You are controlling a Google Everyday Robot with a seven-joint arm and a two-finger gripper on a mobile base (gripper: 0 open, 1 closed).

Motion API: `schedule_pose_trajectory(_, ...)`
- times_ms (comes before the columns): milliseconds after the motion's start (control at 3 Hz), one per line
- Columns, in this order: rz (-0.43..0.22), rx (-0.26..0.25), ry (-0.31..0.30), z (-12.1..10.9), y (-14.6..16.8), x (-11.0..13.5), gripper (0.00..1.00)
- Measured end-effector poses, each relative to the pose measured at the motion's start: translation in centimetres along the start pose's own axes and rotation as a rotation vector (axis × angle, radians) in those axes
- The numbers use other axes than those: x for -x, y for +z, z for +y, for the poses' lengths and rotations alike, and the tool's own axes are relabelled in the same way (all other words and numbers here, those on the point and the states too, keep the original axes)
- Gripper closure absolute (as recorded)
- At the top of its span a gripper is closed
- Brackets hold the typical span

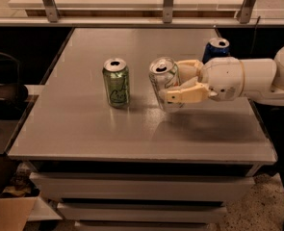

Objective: Place 7up can upright

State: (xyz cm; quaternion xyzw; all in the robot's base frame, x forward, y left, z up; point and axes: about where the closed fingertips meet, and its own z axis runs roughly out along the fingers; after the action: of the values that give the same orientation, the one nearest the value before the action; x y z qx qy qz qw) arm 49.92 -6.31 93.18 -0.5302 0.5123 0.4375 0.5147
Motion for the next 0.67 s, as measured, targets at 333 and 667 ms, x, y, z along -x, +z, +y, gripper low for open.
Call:
schedule_pose_trajectory(333, -0.063, 0.007, -0.01, 0.12, 0.22, -0.43, 1.0)
schedule_pose_trajectory(667, -0.114, 0.013, -0.018, 0.15, 0.23, -0.78, 1.0)
